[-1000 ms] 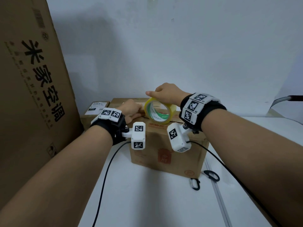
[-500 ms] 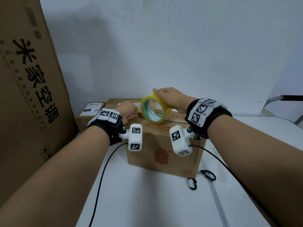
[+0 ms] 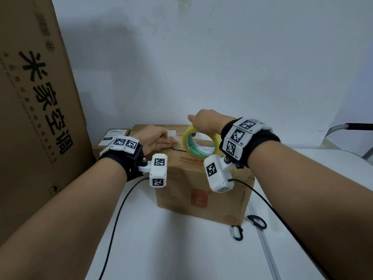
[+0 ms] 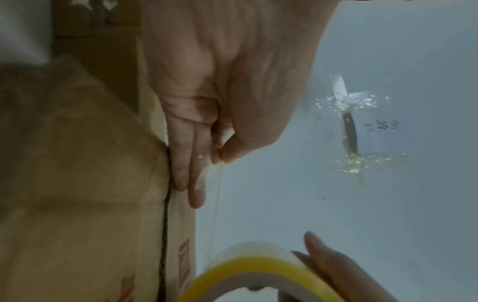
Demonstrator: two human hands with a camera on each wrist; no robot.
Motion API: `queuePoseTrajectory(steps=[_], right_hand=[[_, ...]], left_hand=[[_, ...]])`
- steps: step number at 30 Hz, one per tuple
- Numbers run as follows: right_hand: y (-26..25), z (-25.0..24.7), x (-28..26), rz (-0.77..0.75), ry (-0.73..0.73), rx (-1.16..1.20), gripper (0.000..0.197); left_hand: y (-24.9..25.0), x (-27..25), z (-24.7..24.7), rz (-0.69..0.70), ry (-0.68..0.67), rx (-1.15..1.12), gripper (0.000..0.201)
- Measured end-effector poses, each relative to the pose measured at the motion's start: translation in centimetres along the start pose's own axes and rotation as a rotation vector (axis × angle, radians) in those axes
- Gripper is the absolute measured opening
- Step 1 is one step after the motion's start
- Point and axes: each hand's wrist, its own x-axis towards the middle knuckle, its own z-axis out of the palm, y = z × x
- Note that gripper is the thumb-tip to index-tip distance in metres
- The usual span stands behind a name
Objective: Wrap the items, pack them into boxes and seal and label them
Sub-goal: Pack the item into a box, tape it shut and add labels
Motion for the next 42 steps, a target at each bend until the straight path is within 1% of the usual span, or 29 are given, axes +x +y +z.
queuePoseTrajectory(steps=[1,3,6,9,12,15,18,20,22,23,26,28,32,35,39,42], right_hand=[[-0.1,0.1,-0.1,0.008,-0.002,0.040,0.033],[-0.4,-0.1,-0.7,0.028,-0.013,0.087,0.034],[-1.0,-0.4,-0.7,0.031,-0.027,0.092,0.024],[-1.6,-0.2,0.0,0.015,-0.020,0.031,0.028],[-2.3,0.2,0.2,0.009,0.015,0.065,0.026],[-3.6,0.3,0.0,0.024,0.013,0.032,0.025],[-4.9,0.4,-0.1,0.011,-0.017,-0.063,0.023],[-5.5,0.4,-0.2,0.004,-0.048,-0.109,0.031],[-5.5,0.3,-0.5,0.013,-0.064,-0.076,0.042],[-5.6,0.1,-0.8,0.007,-0.073,-0.081,0.043],[-5.6,-0.2,-0.9,-0.025,-0.102,-0.177,0.032],[-6.1,-0.3,-1.0,-0.042,-0.109,-0.251,0.034],[-6.5,0.2,-0.4,-0.064,-0.104,-0.311,0.024],[-7.1,0.5,-0.2,-0.067,-0.098,-0.377,0.026],[-7.9,1.0,0.3,-0.051,-0.079,-0.405,0.034],[-8.4,1.3,0.6,-0.045,-0.085,-0.410,0.035]], left_hand=[[0.4,0.0,-0.4,0.001,-0.001,0.067,0.018],[1.0,-0.1,-1.1,0.010,-0.008,0.156,0.020],[1.2,0.0,-2.1,0.047,-0.024,0.185,0.013],[0.3,0.2,-3.0,0.074,-0.014,0.218,0.010],[-0.8,0.5,-3.7,0.125,0.002,0.302,0.012],[-1.6,0.8,-4.0,0.160,0.016,0.366,0.013],[-2.2,0.9,-4.2,0.165,0.027,0.373,0.011],[-2.3,1.0,-4.7,0.160,0.034,0.361,0.010],[-2.4,1.0,-5.1,0.148,0.023,0.338,0.009],[-2.5,1.0,-5.1,0.147,0.017,0.328,0.009],[-2.6,1.3,-5.1,0.166,0.021,0.328,0.010],[-2.5,1.6,-5.2,0.183,0.025,0.339,0.009],[-2.4,1.8,-5.8,0.200,-0.002,0.344,0.009],[-2.9,2.1,-6.2,0.186,-0.002,0.327,0.009],[-2.9,2.8,-8.5,0.195,0.094,0.306,0.010],[-3.5,2.9,-9.2,0.149,0.063,0.277,0.009]])
